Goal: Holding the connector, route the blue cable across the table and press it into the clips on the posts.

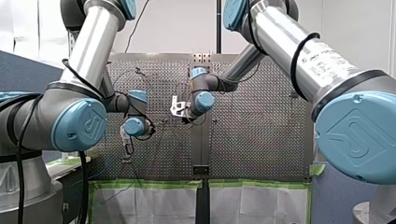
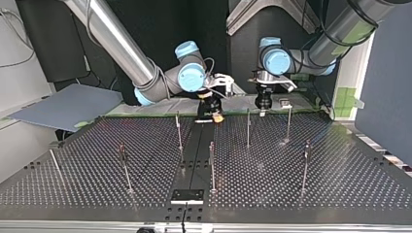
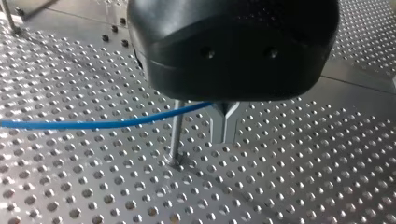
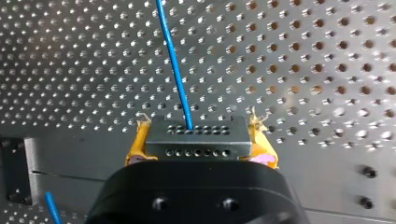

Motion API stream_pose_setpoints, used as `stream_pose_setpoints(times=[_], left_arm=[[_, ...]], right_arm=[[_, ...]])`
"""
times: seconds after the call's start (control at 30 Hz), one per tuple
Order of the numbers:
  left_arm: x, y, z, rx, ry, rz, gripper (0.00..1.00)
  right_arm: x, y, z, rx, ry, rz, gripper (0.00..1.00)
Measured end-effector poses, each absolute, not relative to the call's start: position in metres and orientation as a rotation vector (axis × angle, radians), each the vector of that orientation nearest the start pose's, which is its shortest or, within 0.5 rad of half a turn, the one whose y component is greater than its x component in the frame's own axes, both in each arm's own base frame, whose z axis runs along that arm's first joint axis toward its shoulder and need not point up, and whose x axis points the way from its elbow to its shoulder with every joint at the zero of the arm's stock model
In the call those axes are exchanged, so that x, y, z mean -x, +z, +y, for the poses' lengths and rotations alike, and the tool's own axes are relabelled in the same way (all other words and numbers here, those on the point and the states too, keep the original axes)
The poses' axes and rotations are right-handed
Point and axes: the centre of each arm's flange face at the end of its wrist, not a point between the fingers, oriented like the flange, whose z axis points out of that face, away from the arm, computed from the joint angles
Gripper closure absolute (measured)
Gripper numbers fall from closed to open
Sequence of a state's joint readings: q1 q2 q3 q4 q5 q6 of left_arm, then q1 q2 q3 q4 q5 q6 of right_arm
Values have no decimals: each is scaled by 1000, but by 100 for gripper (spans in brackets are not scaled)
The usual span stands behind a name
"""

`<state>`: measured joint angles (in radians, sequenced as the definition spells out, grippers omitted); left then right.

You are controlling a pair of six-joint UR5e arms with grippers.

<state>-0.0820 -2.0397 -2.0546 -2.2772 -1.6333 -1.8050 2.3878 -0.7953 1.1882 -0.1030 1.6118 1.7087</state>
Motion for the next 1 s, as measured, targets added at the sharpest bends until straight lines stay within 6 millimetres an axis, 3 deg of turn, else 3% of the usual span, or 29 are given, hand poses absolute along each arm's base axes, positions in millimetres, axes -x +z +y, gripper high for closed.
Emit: stream_pose_setpoints(times=[0.43, 1.0], left_arm=[[-519, 124, -158, 169, -167, 1637, 100], [-563, 160, -151, 150, -175, 1602, 100]], right_arm=[[-608, 186, -423, 2581, -2051, 1331, 100], [-590, 194, -457, 2553, -2087, 1398, 100]])
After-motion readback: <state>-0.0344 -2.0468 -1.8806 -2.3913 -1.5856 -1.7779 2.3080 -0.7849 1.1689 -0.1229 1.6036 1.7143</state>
